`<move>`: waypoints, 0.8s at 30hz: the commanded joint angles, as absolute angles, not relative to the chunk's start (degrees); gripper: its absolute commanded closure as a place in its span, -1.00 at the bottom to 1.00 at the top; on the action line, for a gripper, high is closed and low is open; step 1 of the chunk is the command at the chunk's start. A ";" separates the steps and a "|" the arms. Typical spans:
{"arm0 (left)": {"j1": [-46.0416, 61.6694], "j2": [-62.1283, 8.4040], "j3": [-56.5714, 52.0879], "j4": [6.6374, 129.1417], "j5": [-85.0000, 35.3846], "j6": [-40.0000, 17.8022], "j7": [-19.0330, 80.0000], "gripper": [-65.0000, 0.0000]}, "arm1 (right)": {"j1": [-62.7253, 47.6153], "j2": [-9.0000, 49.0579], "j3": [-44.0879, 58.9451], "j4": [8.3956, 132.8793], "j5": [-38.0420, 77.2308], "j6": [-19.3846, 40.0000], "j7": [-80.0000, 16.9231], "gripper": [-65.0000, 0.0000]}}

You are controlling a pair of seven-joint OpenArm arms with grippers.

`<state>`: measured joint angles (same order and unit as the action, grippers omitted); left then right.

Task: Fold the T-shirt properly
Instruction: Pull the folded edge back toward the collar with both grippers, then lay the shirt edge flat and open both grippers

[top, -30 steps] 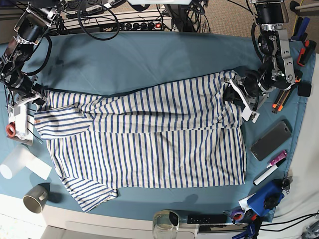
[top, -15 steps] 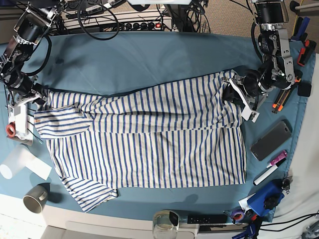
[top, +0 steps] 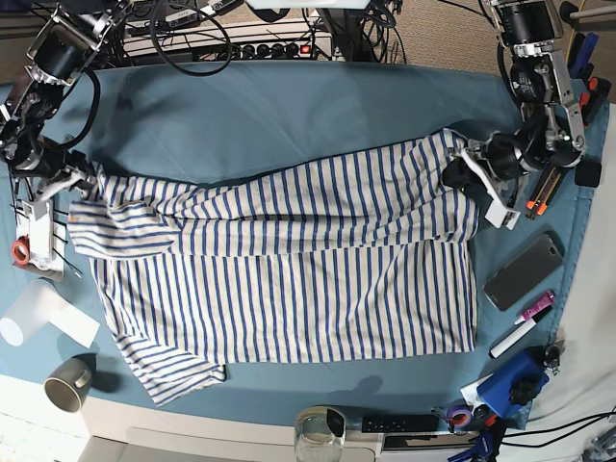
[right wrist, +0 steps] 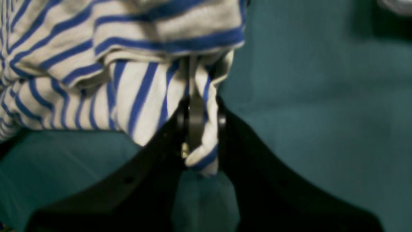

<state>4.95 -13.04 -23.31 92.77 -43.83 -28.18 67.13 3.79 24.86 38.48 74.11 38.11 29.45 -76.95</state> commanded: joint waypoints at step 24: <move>13.72 -24.36 -23.55 97.56 -52.53 -28.58 72.16 1.00 | -8.34 28.27 54.43 83.57 41.76 31.68 -80.00 1.00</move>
<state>13.96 -23.22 -23.16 96.57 -52.18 -28.38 71.85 -8.47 26.46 53.98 82.52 41.89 31.57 -80.79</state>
